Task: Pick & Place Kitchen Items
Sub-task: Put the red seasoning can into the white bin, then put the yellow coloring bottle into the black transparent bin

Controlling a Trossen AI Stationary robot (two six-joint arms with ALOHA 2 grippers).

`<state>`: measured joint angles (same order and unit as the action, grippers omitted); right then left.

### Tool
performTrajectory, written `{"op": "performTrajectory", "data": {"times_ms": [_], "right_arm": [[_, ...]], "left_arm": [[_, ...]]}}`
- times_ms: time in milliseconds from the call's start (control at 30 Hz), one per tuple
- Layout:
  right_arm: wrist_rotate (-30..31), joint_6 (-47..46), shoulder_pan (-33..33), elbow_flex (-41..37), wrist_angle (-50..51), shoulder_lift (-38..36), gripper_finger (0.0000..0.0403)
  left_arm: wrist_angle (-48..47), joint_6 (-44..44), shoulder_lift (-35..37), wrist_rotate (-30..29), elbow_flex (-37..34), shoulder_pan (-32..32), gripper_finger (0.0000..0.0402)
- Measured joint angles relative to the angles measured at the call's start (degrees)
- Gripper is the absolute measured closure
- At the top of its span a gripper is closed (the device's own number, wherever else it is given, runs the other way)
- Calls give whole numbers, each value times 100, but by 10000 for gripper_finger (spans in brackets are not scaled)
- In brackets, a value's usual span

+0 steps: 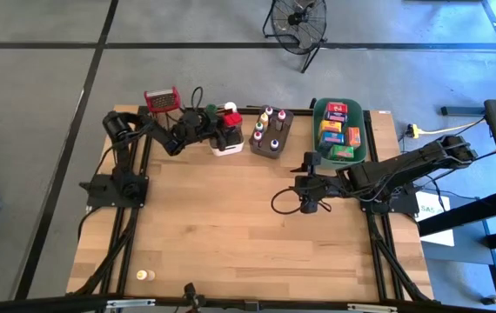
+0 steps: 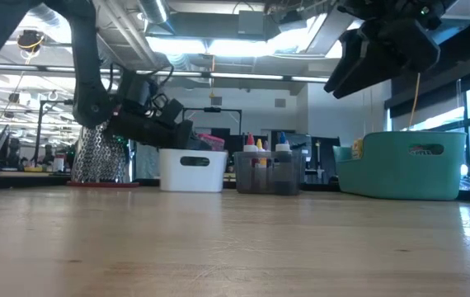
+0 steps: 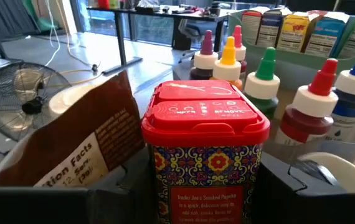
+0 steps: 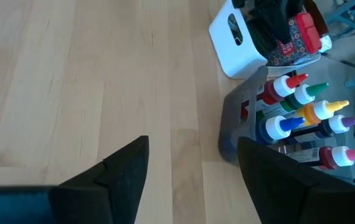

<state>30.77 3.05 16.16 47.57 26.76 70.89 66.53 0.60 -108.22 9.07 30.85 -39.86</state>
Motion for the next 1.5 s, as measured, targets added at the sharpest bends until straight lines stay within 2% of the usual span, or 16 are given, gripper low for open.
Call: {"op": "performTrajectory", "data": {"times_ms": [367,1133,1500], "right_arm": [[-145,40,0,0,41,0,157],[-149,39,0,0,46,0,157],[-153,39,0,0,46,0,157]], "left_arm": [[-97,326,-36,427,-15,0,196],[-70,722,-33,399,-22,0,124],[87,534,428,421,-44,97,124]]}}
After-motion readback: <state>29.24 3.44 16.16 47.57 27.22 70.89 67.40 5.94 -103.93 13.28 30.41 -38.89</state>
